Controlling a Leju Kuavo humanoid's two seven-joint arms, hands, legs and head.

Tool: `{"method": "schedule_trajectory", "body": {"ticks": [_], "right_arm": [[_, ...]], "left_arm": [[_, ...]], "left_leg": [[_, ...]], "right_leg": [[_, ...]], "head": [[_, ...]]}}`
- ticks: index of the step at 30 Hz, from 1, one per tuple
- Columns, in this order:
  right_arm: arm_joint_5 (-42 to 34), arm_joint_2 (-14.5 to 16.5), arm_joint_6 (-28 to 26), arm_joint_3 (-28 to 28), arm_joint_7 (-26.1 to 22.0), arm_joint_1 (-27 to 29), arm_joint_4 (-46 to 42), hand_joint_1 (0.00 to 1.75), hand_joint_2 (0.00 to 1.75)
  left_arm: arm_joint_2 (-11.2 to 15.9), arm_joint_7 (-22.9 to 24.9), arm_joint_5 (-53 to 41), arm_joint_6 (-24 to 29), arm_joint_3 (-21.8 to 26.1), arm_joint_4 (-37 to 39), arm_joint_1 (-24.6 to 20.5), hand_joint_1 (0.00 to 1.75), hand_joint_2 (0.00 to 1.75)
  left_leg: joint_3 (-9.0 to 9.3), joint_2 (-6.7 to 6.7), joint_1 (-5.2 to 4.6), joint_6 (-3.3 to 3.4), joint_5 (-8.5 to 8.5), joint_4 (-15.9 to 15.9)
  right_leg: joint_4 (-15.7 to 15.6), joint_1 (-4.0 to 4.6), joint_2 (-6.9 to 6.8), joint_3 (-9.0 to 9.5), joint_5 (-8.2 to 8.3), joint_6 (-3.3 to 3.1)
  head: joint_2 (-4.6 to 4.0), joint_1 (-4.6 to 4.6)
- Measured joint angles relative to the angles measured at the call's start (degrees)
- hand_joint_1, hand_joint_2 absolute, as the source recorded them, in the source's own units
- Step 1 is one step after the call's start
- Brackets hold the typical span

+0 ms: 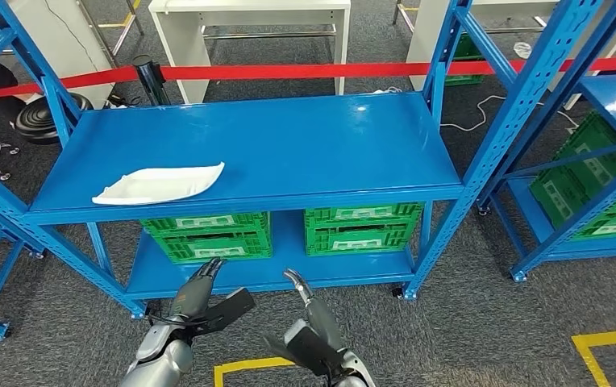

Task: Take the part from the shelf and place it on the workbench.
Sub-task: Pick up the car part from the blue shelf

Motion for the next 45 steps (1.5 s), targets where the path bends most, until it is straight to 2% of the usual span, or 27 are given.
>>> {"method": "schedule_trajectory", "body": {"ticks": [1, 3, 6, 7, 9, 12, 13, 14, 15, 22, 25, 35, 45], "right_arm": [[0.53, -0.22, -1.26, 0.21, -0.72, -0.06, 1.00, 0.00, 1.75], [1.87, -0.36, -3.87, -0.91, 2.00, -0.71, 5.07, 0.00, 1.75], [2.73, -1.02, -7.25, -4.08, 12.17, -2.27, 15.78, 0.00, 1.75], [2.65, -1.46, -7.75, -5.42, 17.38, -2.61, 19.52, 0.00, 1.75], [1.99, -2.51, -7.27, -7.84, 30.78, -2.87, 25.60, 0.00, 1.75], [0.34, -3.76, -4.35, -10.85, 58.53, -2.81, 31.66, 0.00, 1.75], [0.10, -3.99, -3.75, -11.73, 65.14, -2.98, 32.99, 0.00, 1.75], [-0.10, -4.20, -3.41, -12.44, 67.43, -3.20, 34.11, 0.00, 1.75], [-0.38, -4.40, -3.03, -13.09, 66.38, -3.43, 35.18, 0.00, 1.75], [-7.65, -5.56, 4.75, -20.30, 36.09, -1.38, 41.95, 0.00, 1.75], [-9.28, -5.68, 5.51, -23.15, 29.65, -0.57, 43.51, 0.00, 1.75], [-12.13, -5.36, 4.51, -28.48, 28.49, -0.23, 44.90, 0.00, 1.75], [-10.66, -5.34, 3.67, -29.75, 28.23, -0.26, 45.23, 0.00, 1.75]], "left_arm": [[0.05, -0.35, 0.28, 0.00, 0.00, -0.01, 0.05, 0.00, 0.00], [0.12, -0.80, 0.59, 0.25, 0.00, -0.14, 0.07, 0.00, 0.00], [0.19, -1.11, 0.72, 0.85, 0.00, -0.57, 0.07, 0.00, 0.00], [0.21, -1.13, 0.72, 0.97, 0.00, -0.69, 0.07, 0.00, 0.00], [0.27, -1.15, 0.82, 1.10, 0.00, -0.79, 0.07, 0.00, 0.00], [0.46, -1.33, 1.35, 1.18, 0.00, -0.81, 0.08, 0.00, 0.00], [0.57, -1.39, 1.49, 1.25, 0.00, -0.81, 0.09, 0.00, 0.00], [0.65, -1.43, 1.58, 1.35, 0.00, -0.80, 0.09, 0.00, 0.00], [0.72, -1.46, 1.67, 1.50, 0.00, -0.80, 0.10, 0.00, 0.00], [1.23, -1.51, 3.42, 2.34, 0.00, -1.19, 0.89, 0.00, 0.00], [1.20, -1.50, 3.57, 2.36, 0.00, -1.38, 1.03, 0.00, 0.00], [1.13, -2.17, 3.37, 2.23, -0.02, -1.31, 0.58, 0.00, 0.00], [2.11, -3.73, 3.99, 3.39, -0.02, -2.20, -2.12, 0.00, 0.00]], "left_leg": [[-0.02, 0.04, -0.01, 0.02, -0.02, 0.00], [-0.02, 0.06, -0.02, 0.07, -0.04, 0.01], [-0.03, -0.07, -0.03, 0.19, -0.02, 0.03], [-0.03, -0.12, -0.03, 0.23, -0.01, 0.03], [-0.03, -0.17, -0.03, 0.28, -0.02, 0.04], [-0.05, -0.17, -0.04, 0.34, -0.06, 0.04], [-0.06, -0.12, -0.03, 0.35, -0.07, 0.03], [-0.04, -0.07, -0.03, 0.37, -0.08, 0.03], [-0.02, -0.03, -0.03, 0.39, -0.10, 0.03], [-0.01, -0.11, -0.02, 0.44, -0.13, 0.00], [-0.04, -0.09, -0.03, 0.45, -0.13, 0.00], [-0.02, -0.07, -0.03, 0.45, -0.13, 0.01], [-0.02, -0.07, -0.03, 0.45, -0.13, 0.01]], "right_leg": [[-0.05, -0.02, 0.02, 0.01, 0.02, 0.02], [-0.21, -0.03, 0.03, 0.06, 0.08, 0.08], [-0.40, -0.04, -0.08, 0.24, 0.12, 0.16], [-0.46, -0.04, -0.13, 0.31, 0.13, 0.17], [-0.54, -0.03, -0.18, 0.40, 0.14, 0.19], [-0.58, -0.04, -0.26, 0.41, 0.15, 0.21], [-0.59, -0.04, -0.22, 0.36, 0.17, 0.22], [-0.61, -0.03, -0.19, 0.34, 0.18, 0.24], [-0.63, -0.02, -0.15, 0.34, 0.17, 0.28], [-0.67, -0.01, -0.21, 0.43, 0.09, 0.38], [-0.69, -0.02, -0.17, 0.42, 0.10, 0.39], [-0.72, -0.03, -0.16, 0.41, 0.11, 0.39], [-0.71, -0.03, -0.15, 0.43, 0.11, 0.39]], "head": [[0.00, 0.01], [0.00, 0.01], [0.00, 0.00], [0.00, 0.00], [0.00, 0.02], [0.00, 0.02], [0.00, 0.00], [0.00, -0.02], [0.00, -0.04], [0.00, -0.07], [0.00, -0.06], [0.00, -0.08], [0.00, -0.07]]}}
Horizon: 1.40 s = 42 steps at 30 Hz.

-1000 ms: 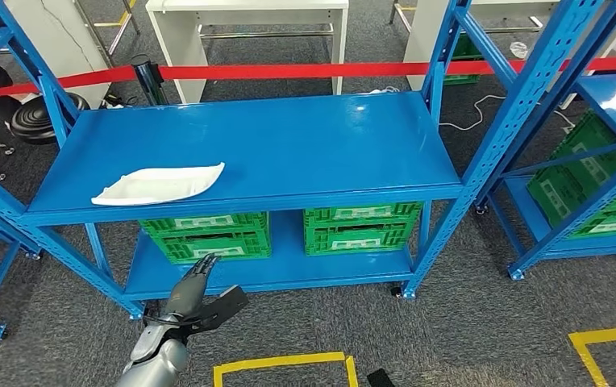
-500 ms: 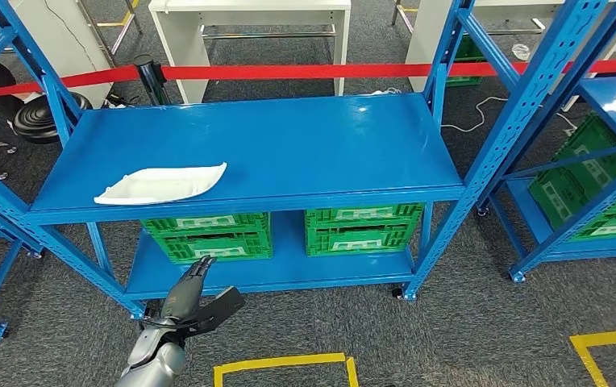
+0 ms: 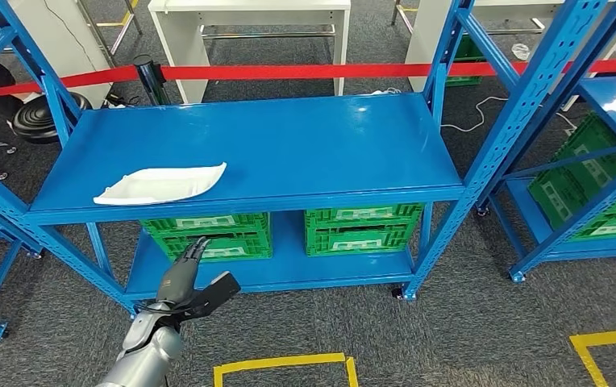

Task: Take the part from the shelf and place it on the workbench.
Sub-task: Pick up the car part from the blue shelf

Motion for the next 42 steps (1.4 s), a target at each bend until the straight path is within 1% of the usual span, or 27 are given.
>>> {"method": "schedule_trajectory", "body": {"ticks": [6, 9, 14, 17, 21, 28, 30, 35, 40, 42], "right_arm": [[0.23, 0.00, -0.71, -0.35, -0.26, -0.01, 0.02, 0.00, 1.75], [0.34, 0.00, -0.80, -0.39, -0.25, -0.03, 0.01, 0.00, 1.75], [1.23, 0.00, -0.86, -0.42, -0.26, -0.09, 0.02, 0.00, 1.75], [1.64, 0.00, -0.86, -0.42, -0.26, -0.12, 0.01, 0.00, 1.75], [2.06, 0.00, -0.86, -0.42, -0.26, -0.17, 0.02, 0.00, 1.75], [2.32, 0.00, -0.86, -0.42, -0.25, -0.20, 0.02, 0.00, 1.75], [2.32, 0.00, -0.86, -0.42, -0.25, -0.20, 0.02, 0.00, 1.75], [2.50, 0.00, -0.86, -0.44, -0.26, -0.20, 0.02, 0.00, 1.75], [3.11, 0.00, -0.84, -0.44, -0.26, -0.21, 0.01, 0.00, 1.75], [3.27, 0.00, -0.77, -0.44, -0.26, -0.22, 0.01, 0.00, 1.75]], "left_arm": [[1.13, -1.11, 0.87, 0.73, 0.00, -0.73, -0.53, 0.00, 0.00], [1.46, -1.34, 1.00, 2.55, 0.00, -1.11, -1.27, 0.00, 0.00], [1.69, 0.64, -1.16, 7.43, 0.00, -2.25, -3.24, 0.00, 0.00], [1.85, 1.36, -2.28, 9.19, 0.00, -3.47, -4.63, 0.00, 0.00], [2.02, 3.77, -5.04, 10.91, 0.00, -5.40, -6.70, 0.00, 0.00], [2.03, 10.16, -11.65, 11.14, -1.23, -7.41, -9.05, 0.00, 0.00], [2.03, 11.20, -13.01, 11.14, -1.74, -7.37, -9.45, 0.00, 0.00], [2.01, 12.40, -15.80, 10.21, -2.92, -6.01, -10.64, 0.00, 0.00], [2.01, 11.85, -16.98, 8.13, -3.54, -2.91, -12.10, 0.00, 0.00], [2.02, 11.74, -17.04, 7.88, -3.69, -1.95, -12.42, 0.00, 0.87]], "left_leg": [[-0.01, -0.01, 0.00, 0.00, 0.00, 0.00], [-0.01, -0.01, 0.00, 0.00, 0.00, 0.00], [0.00, -0.01, 0.00, 0.00, 0.01, 0.00], [0.00, -0.01, 0.00, 0.00, 0.01, 0.01], [0.00, -0.01, 0.00, 0.00, 0.02, 0.01], [0.00, -0.01, 0.00, 0.00, 0.01, 0.01], [0.00, 0.00, 0.00, 0.00, 0.01, 0.01], [0.00, -0.01, 0.00, 0.00, 0.01, 0.01], [0.00, 0.01, 0.00, 0.00, 0.01, 0.01], [0.00, 0.00, 0.00, 0.00, 0.01, 0.01]], "right_leg": [[0.00, 0.00, -0.01, 0.00, 0.00, 0.00], [0.00, 0.00, -0.01, 0.00, 0.00, 0.00], [0.00, 0.00, -0.01, 0.01, 0.01, -0.01], [0.00, 0.00, -0.01, 0.01, 0.02, -0.01], [0.00, 0.00, -0.01, 0.01, 0.03, -0.01], [0.00, 0.00, 0.00, 0.01, 0.03, 0.00], [0.00, 0.00, 0.00, 0.01, 0.03, -0.01], [0.00, 0.00, 0.00, 0.00, 0.02, 0.00], [0.00, 0.00, 0.02, 0.00, 0.03, -0.01], [0.00, 0.00, 0.02, 0.01, 0.03, 0.00]], "head": [[0.00, 0.01], [0.00, 0.01], [0.00, 0.01], [0.00, -0.01], [0.00, 0.00], [0.00, 0.01], [0.00, 0.01], [0.00, 0.00], [-0.01, 0.00], [0.00, -0.01]]}}
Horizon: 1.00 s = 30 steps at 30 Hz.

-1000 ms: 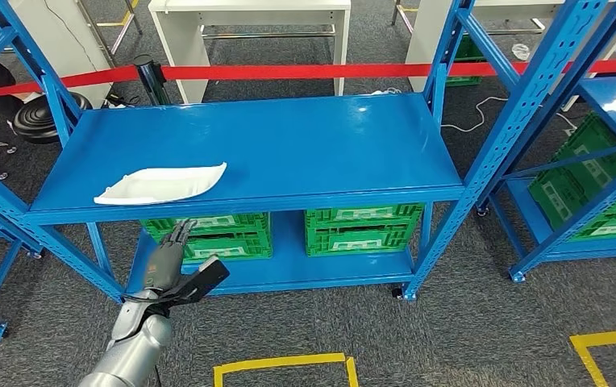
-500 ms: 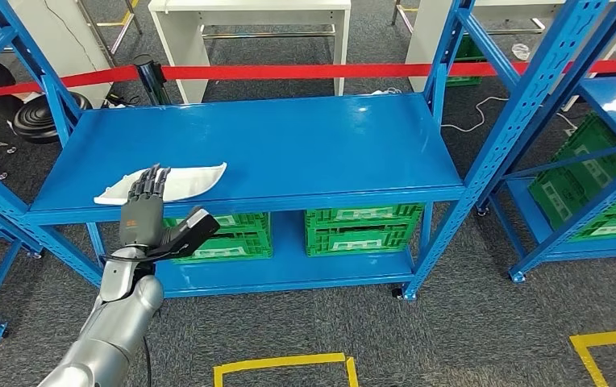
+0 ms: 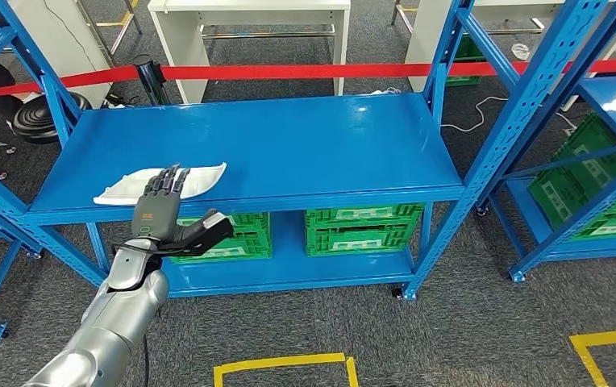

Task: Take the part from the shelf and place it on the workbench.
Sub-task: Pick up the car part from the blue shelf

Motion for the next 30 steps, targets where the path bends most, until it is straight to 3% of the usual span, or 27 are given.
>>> {"method": "schedule_trajectory", "body": {"ticks": [2, 30], "right_arm": [[0.22, 0.00, 0.13, 0.00, 0.00, 0.00, -0.01, 0.00, 1.75], [1.82, 0.67, 0.61, -0.05, 0.01, 0.01, 0.00, 0.00, 1.75]], "left_arm": [[0.01, -0.25, -0.01, 0.19, -0.08, 0.74, -0.12, 0.00, 1.75], [0.04, 4.11, -1.29, 6.10, -0.13, 5.36, -0.24, 0.00, 1.75]], "left_leg": [[0.00, 0.00, 0.00, 0.00, 0.00, 0.00], [-0.01, 0.00, 0.00, 0.00, 0.00, 0.00]], "right_leg": [[0.00, 0.00, 0.00, 0.00, 0.00, 0.00], [0.00, 0.00, 0.00, 0.00, 0.00, 0.00]], "head": [[0.00, 0.00], [0.00, 0.00]]}}
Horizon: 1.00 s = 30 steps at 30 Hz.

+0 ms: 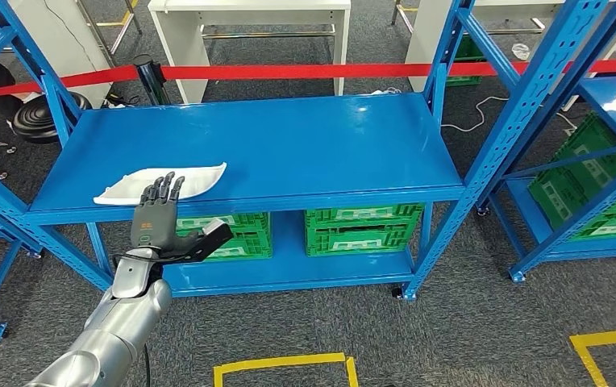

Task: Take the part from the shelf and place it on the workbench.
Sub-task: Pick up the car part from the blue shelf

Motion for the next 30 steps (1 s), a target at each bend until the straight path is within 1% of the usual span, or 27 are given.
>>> {"method": "schedule_trajectory", "body": {"ticks": [5, 12, 20, 22, 23, 24, 26, 27, 30], "right_arm": [[0.45, 0.17, 0.19, -0.02, 0.02, 0.00, 0.01, 0.00, 1.75], [0.99, 0.21, 0.34, -0.04, 0.02, -0.01, 0.01, 0.00, 1.75], [2.13, 0.23, 0.74, -0.04, 0.01, -0.07, 0.01, 0.00, 1.75], [2.47, 0.28, 0.90, -0.03, 0.02, -0.09, 0.01, 0.00, 1.75], [2.62, 0.31, 0.97, -0.03, 0.02, -0.09, 0.01, 0.00, 1.75], [2.76, 0.33, 1.02, -0.02, 0.02, -0.10, 0.01, 0.00, 1.75], [2.90, 0.38, 1.04, -0.02, 0.02, -0.12, 0.01, 0.00, 1.75], [2.93, 0.42, 1.04, -0.02, 0.02, -0.12, 0.01, 0.00, 1.75], [2.93, 0.49, 1.03, -0.02, 0.02, -0.13, 0.01, 0.00, 1.75]], "left_arm": [[0.14, 0.38, 0.26, 0.03, 0.18, 0.78, -0.23, 0.00, 1.75], [0.30, -0.56, 1.39, 0.44, 1.26, 1.69, -0.25, 0.00, 1.75], [0.56, -1.10, 3.67, 2.97, 3.56, 2.44, -0.16, 0.00, 1.75], [0.67, -1.47, 4.33, 3.28, 4.30, 2.64, -0.16, 0.12, 1.75], [0.74, -1.72, 4.62, 3.28, 4.63, 2.73, -0.16, 0.51, 1.75], [0.79, -1.98, 4.90, 3.27, 4.97, 2.81, -0.16, 0.95, 1.75], [0.85, -2.51, 5.33, 3.19, 5.53, 2.98, -0.17, 1.70, 1.75], [0.86, -2.78, 5.50, 3.14, 5.75, 3.05, -0.17, 1.72, 1.75], [0.86, -3.40, 5.71, 2.91, 6.22, 3.19, -0.17, 1.62, 1.75]], "left_leg": [[0.00, 0.00, 0.00, 0.00, 0.00, 0.00], [-0.01, 0.00, 0.00, 0.00, 0.00, 0.00], [-0.02, 0.00, 0.00, 0.00, 0.00, 0.00], [-0.01, 0.00, 0.00, 0.00, 0.00, 0.00], [-0.01, 0.00, 0.00, 0.00, 0.00, 0.00], [-0.01, -0.01, 0.00, 0.00, 0.00, 0.00], [-0.01, -0.01, 0.00, 0.00, 0.00, 0.00], [-0.01, -0.01, 0.00, 0.00, 0.00, 0.00], [-0.01, 0.00, 0.00, 0.00, 0.00, 0.00]], "right_leg": [[0.00, 0.00, 0.00, 0.00, 0.00, 0.00], [0.00, 0.00, 0.00, 0.00, 0.00, 0.00], [0.00, 0.00, 0.00, 0.00, 0.00, 0.00], [0.00, 0.00, 0.00, 0.00, 0.00, 0.00], [0.00, 0.00, 0.00, 0.00, 0.00, 0.00], [0.00, 0.00, 0.00, 0.00, 0.00, 0.00], [0.00, 0.00, 0.00, 0.00, 0.00, 0.00], [0.00, 0.00, 0.00, 0.00, 0.00, 0.00], [0.00, 0.00, 0.00, 0.00, 0.00, 0.00]], "head": [[0.00, 0.01], [0.00, 0.01], [0.00, 0.01], [0.00, 0.01], [0.00, 0.01], [0.00, 0.00], [0.00, 0.00], [0.00, 0.00], [0.00, 0.01]]}}
